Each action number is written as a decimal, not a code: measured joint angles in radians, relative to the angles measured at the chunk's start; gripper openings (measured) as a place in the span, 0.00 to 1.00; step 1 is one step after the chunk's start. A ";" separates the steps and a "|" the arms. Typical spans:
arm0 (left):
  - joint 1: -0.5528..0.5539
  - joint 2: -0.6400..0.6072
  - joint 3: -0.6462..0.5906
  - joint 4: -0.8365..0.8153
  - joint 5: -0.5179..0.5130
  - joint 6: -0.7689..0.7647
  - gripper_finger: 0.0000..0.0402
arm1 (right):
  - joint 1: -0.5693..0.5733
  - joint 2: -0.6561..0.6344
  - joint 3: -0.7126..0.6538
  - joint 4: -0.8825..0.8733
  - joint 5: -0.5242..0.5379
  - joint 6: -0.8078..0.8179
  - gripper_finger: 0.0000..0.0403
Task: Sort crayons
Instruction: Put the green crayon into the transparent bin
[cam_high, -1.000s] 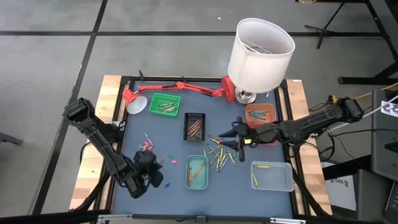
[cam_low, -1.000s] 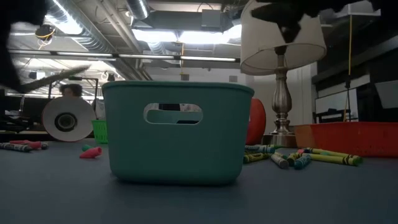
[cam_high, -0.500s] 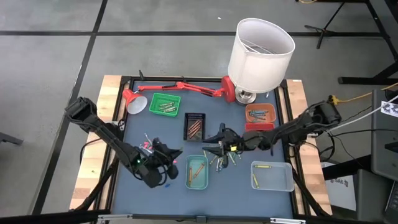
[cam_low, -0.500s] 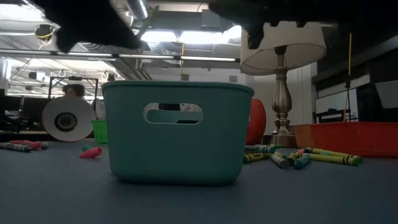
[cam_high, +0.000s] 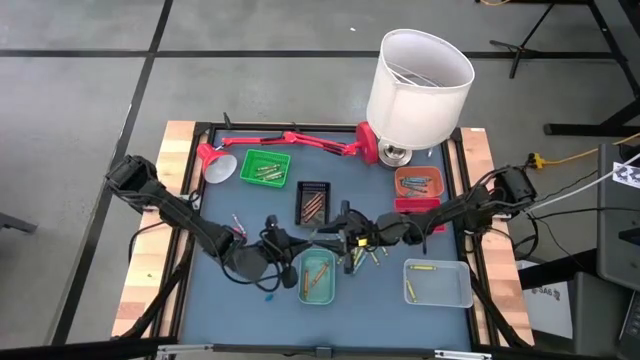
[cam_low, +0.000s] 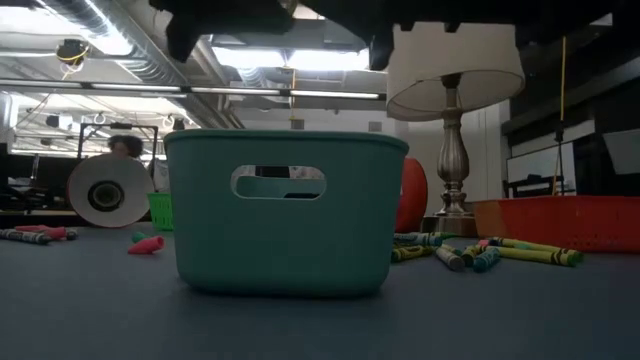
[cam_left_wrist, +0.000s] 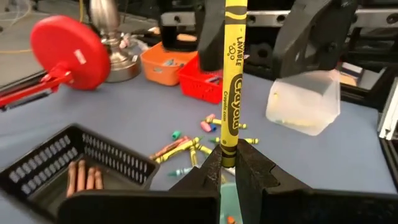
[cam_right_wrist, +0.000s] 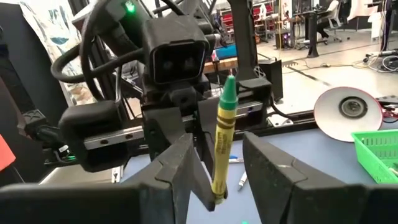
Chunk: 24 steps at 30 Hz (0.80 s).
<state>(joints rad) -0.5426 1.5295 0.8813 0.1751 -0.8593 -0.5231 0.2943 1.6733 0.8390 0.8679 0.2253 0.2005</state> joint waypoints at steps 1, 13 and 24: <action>0.004 0.000 0.000 0.011 0.011 0.014 0.03 | 0.000 0.000 0.006 -0.005 0.000 0.000 0.34; 0.048 0.000 0.000 0.029 0.049 0.047 0.03 | -0.001 0.000 0.032 -0.013 -0.019 -0.023 0.33; 0.062 0.000 0.000 0.026 0.055 0.039 0.08 | -0.001 0.000 0.032 -0.030 0.003 -0.026 0.08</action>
<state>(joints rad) -0.4808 1.5291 0.8814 0.2012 -0.8040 -0.4843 0.2932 1.6730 0.8711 0.8380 0.2287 0.1742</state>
